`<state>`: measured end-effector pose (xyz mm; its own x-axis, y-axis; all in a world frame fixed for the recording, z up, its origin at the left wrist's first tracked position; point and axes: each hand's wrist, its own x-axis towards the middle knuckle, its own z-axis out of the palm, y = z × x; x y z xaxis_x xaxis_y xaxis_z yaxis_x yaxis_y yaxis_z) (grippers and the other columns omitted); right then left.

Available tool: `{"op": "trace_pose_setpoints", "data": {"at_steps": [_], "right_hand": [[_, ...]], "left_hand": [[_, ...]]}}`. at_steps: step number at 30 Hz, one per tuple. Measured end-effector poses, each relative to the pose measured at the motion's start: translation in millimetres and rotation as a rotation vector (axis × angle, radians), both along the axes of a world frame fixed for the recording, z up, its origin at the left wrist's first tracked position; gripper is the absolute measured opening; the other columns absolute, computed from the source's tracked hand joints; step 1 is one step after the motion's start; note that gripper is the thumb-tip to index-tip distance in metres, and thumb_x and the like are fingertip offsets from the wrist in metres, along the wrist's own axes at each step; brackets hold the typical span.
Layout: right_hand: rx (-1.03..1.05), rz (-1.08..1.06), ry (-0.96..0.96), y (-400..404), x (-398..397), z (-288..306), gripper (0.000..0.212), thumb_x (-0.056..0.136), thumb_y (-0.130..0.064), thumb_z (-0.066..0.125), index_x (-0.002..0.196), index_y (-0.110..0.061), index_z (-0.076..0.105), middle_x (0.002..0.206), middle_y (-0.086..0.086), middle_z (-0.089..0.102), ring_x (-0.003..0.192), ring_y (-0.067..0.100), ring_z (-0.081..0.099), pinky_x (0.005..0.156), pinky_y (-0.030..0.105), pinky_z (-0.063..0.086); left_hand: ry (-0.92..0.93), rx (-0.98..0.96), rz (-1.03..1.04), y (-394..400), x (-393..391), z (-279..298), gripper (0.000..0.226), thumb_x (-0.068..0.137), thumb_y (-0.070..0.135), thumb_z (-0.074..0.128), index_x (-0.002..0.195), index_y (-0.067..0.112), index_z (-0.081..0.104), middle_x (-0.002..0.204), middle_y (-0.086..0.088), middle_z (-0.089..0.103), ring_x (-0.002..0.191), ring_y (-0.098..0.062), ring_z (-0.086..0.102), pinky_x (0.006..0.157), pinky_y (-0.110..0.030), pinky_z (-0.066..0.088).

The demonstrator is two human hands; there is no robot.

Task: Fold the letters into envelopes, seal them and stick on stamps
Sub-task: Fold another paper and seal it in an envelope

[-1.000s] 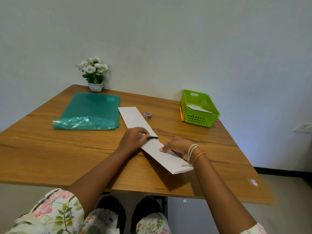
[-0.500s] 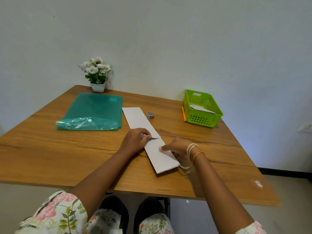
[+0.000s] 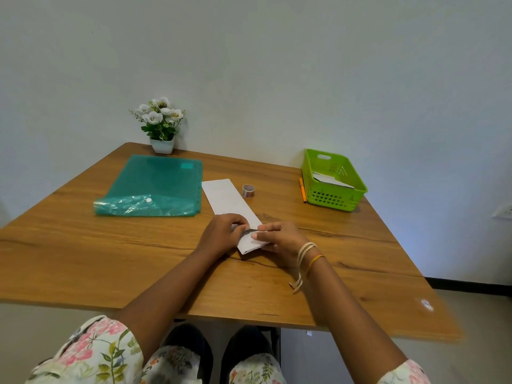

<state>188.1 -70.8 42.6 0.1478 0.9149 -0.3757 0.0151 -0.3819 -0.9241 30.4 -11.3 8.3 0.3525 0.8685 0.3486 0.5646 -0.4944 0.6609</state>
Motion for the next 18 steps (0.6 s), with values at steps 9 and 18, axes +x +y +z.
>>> {"op": "trace_pose_setpoints", "data": {"at_steps": [9, 18], "right_hand": [[0.132, 0.249, -0.288, 3.3, 21.1, -6.4, 0.066, 0.061, -0.018, 0.088, 0.122, -0.011, 0.063, 0.117, 0.006, 0.067, 0.108, 0.016, 0.063, 0.093, 0.030, 0.053], [0.276, -0.041, -0.601, 10.3, -1.6, -16.5, 0.034, 0.063, -0.021, 0.087, 0.088, -0.022, 0.064, 0.074, 0.000, 0.067, 0.064, 0.012, 0.061, 0.057, 0.028, 0.052]], "left_hand": [[-0.079, -0.045, 0.023, 4.3, 0.0, -2.9, 0.014, 0.090, 0.021, 0.064, 0.101, 0.016, 0.072, 0.105, 0.001, 0.070, 0.099, -0.012, 0.060, 0.078, -0.021, 0.047], [-0.157, -0.097, -0.003, 7.0, -2.5, -4.5, 0.013, 0.089, 0.026, 0.065, 0.096, 0.017, 0.072, 0.097, 0.003, 0.070, 0.094, -0.009, 0.061, 0.078, -0.027, 0.054]]}}
